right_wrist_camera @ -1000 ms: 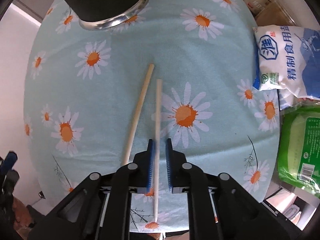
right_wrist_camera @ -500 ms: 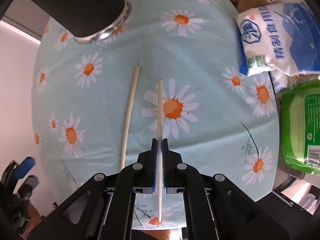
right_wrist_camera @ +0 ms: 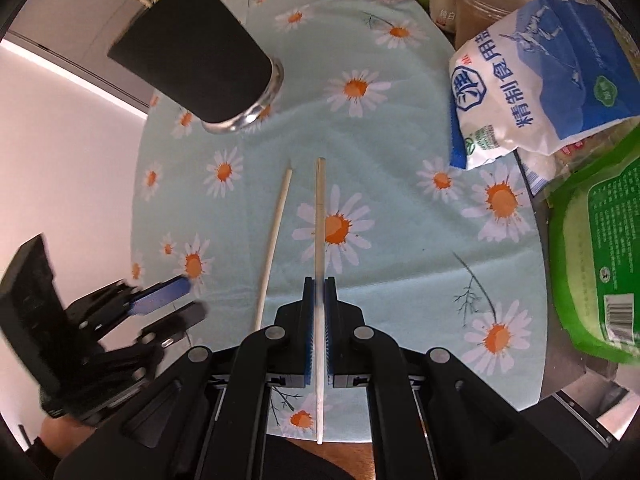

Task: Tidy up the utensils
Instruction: 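Grasp the other wooden chopstick with the left tool while the right tool holds its chopstick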

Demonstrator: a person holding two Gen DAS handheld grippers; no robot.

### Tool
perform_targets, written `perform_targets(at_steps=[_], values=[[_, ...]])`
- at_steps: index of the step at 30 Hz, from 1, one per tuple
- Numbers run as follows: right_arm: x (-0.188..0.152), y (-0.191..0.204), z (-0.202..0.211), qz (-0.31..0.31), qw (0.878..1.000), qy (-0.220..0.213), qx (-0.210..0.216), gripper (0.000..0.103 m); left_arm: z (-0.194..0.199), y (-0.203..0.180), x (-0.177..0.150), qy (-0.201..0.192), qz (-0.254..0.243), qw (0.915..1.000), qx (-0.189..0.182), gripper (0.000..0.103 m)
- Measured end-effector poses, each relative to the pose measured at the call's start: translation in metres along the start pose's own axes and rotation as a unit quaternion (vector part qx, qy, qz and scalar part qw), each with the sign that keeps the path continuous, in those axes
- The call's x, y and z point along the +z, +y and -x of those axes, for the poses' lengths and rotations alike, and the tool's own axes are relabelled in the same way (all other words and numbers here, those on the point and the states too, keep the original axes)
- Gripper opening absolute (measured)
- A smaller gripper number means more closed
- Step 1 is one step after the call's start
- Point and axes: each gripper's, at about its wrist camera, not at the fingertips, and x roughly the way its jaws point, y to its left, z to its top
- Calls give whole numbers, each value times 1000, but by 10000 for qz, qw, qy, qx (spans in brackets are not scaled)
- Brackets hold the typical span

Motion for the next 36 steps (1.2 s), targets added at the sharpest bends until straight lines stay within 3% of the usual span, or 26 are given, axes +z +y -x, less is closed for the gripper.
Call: perform_targets(at_steps=[15,18,20,26,36], values=[[14,-40,0,398,9954,90,862,6,-62,-30,35,920,230,9926,765,26],[16,-47,1,441,9945,132,943,5,-66,-34,40,1088,191,9878,1093,6],[17,-50,1,496,9940,168,962,5,-68,-34,43,1172,281,9866,1097,5],[17,-58,-8,539,9920,376,1075,6,-71,-37,47,1204,408,9840,1248,4],[18,-41,-5,622,9919,345,1056,6,-64,-21,42,864,719,9895,906,4]])
